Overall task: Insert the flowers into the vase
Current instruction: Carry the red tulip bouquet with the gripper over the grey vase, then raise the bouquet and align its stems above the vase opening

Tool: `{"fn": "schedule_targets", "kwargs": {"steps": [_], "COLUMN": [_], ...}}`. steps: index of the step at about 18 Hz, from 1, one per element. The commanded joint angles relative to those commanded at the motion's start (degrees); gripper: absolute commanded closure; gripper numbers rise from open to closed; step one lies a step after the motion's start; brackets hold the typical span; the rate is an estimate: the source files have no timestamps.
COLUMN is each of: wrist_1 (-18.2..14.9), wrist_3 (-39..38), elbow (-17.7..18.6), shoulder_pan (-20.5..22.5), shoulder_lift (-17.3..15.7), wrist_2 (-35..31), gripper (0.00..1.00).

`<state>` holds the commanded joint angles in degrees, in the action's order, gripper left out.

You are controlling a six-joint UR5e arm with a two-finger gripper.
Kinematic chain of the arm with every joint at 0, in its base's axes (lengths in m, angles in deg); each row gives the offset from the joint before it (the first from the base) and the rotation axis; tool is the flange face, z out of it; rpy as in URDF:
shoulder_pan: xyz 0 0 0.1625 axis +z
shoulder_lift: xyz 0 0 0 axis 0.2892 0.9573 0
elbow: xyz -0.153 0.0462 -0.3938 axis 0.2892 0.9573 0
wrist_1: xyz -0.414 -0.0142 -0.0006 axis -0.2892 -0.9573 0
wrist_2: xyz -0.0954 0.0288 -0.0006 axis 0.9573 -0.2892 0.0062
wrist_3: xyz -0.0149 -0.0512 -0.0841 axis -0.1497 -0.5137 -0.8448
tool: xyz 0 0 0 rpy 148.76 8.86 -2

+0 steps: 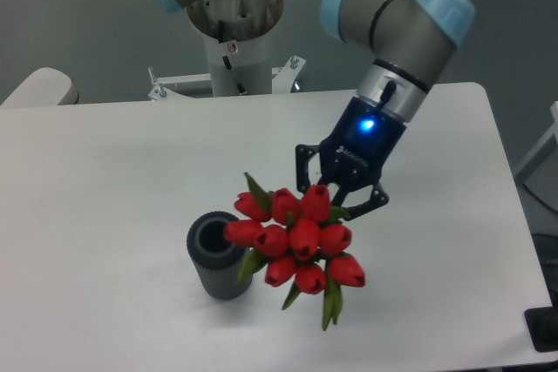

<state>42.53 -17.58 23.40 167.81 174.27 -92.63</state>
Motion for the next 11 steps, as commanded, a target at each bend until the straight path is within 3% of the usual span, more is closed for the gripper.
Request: {"fn": "schedule_targets", "kwargs": {"steps": [3,11], "wrist_1": [1.31,4.30], "wrist_3": [-0.44,0.26], "elbow": [-0.09,-0.53], "shoulder_pan": [-1.05,-0.79], "shoulder_lift": [-0.09,0.17], "wrist_2": [0.87,17.21], "gripper": [0.79,0.79]}}
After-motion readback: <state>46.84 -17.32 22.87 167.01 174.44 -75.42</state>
